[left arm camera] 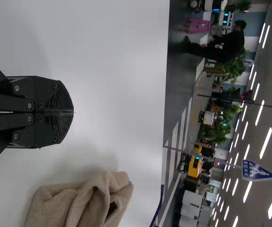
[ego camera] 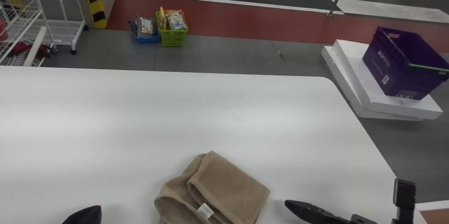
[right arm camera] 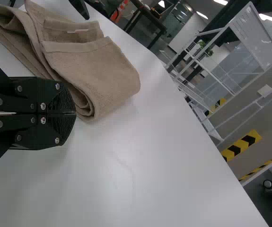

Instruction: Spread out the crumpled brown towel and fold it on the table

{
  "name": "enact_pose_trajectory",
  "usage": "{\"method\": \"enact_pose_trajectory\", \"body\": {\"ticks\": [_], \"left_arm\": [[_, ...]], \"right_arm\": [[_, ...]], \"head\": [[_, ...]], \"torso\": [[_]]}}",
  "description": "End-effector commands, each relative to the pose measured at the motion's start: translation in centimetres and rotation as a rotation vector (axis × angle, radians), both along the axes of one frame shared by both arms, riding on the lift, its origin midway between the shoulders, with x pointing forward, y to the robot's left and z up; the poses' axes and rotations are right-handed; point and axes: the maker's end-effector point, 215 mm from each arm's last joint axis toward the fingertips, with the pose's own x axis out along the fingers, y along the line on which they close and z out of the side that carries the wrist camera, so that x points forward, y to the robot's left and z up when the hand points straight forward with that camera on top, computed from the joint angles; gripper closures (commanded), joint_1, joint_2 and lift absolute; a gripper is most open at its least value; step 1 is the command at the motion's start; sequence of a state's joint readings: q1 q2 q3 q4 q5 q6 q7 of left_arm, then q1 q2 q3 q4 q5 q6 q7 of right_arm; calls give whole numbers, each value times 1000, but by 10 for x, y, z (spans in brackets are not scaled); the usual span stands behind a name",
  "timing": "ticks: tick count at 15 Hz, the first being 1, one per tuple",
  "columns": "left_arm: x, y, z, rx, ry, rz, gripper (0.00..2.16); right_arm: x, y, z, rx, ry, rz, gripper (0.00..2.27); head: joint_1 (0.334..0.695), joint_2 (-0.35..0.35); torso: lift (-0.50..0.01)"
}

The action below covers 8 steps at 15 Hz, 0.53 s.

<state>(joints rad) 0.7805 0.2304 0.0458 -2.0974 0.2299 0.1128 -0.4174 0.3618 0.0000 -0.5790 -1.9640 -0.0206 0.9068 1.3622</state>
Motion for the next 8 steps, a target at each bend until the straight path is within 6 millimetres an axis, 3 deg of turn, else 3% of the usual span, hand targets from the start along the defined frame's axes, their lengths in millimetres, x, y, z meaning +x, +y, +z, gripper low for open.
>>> {"method": "enact_pose_trajectory", "body": {"ticks": [1,6,8], "left_arm": [[1,1,2,1,-4,1,1909],[2,11,5,0,-7,15,1909],[3,13,5,0,-8,17,1909]], "right_arm": [[17,11,3,-11,-5,23,2192],[62,26,-14,-45,42,36,2192],[79,40,-18,-61,45,59,2192]], "head": [[695,-178],[695,-123],[695,-100]], "torso": [[-127],[-127],[-127]]}}
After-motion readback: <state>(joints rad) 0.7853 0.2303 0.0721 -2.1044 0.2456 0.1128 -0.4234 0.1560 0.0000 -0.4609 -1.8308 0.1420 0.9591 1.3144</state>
